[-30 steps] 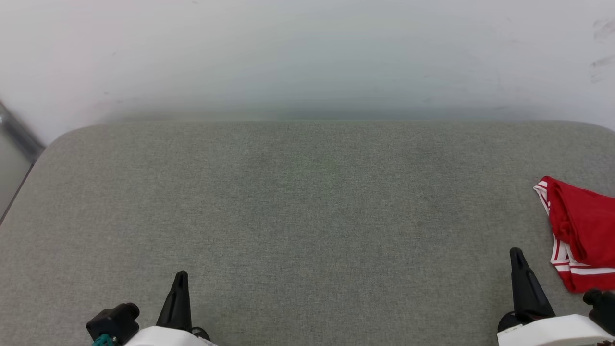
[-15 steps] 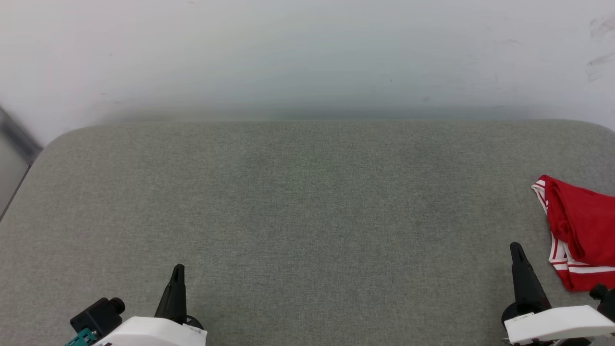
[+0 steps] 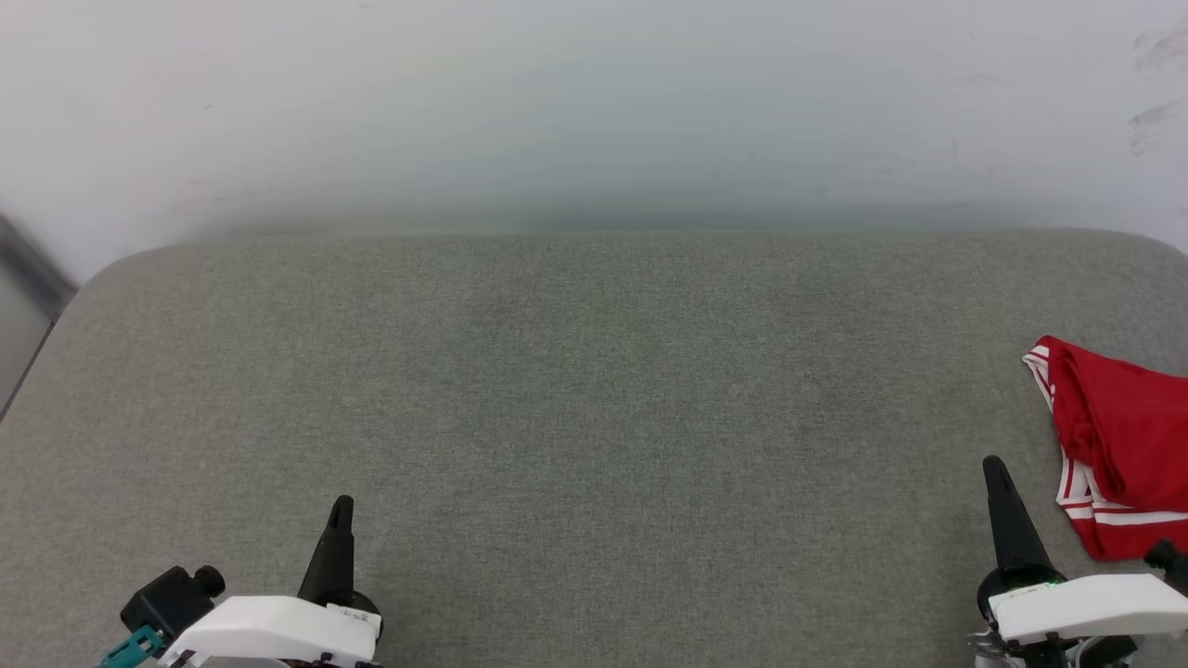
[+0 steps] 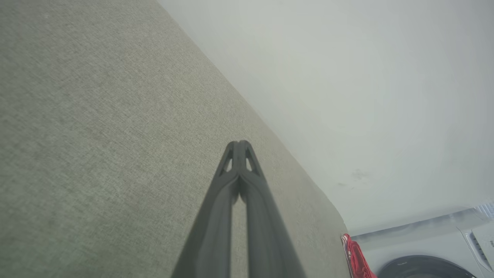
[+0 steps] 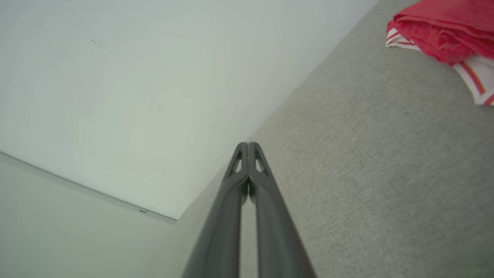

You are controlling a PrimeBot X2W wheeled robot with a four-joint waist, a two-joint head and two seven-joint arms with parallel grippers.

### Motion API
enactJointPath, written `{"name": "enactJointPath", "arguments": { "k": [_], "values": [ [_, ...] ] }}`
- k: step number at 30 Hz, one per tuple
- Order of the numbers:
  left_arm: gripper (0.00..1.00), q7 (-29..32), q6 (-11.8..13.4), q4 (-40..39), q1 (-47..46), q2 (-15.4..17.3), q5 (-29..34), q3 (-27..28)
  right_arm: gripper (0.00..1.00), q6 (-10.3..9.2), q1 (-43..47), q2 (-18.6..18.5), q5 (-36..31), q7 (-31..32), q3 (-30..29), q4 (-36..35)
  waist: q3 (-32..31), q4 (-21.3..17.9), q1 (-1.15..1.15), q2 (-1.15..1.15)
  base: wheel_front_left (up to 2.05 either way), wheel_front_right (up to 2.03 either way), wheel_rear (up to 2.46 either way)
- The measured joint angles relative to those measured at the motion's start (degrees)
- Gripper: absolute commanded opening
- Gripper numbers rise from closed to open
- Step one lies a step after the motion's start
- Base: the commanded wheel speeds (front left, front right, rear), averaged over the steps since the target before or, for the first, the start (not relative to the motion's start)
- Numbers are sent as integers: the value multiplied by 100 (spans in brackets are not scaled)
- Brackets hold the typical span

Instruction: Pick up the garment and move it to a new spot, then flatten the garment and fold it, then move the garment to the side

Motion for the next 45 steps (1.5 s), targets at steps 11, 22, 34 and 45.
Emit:
{"name": "enactJointPath", "arguments": {
  "k": [11,22,34,45],
  "values": [
    [0,180,-91,88,-112,4,-748,83,0,0,-126,-7,710,165,-22,80,1,-24,0,0,0,0,0],
    [0,348,-170,156,-225,3,-1426,157,0,0,-226,-9,1344,337,-54,176,3,-49,0,0,0,0,0],
    [0,506,-253,230,-341,2,-2089,252,0,0,-319,-9,1971,510,-93,248,4,-76,0,0,0,0,0],
    [0,705,-347,309,-466,-1,-2821,349,0,0,-444,-8,2669,699,-136,348,6,-110,0,0,0,0,0]
  ]
}}
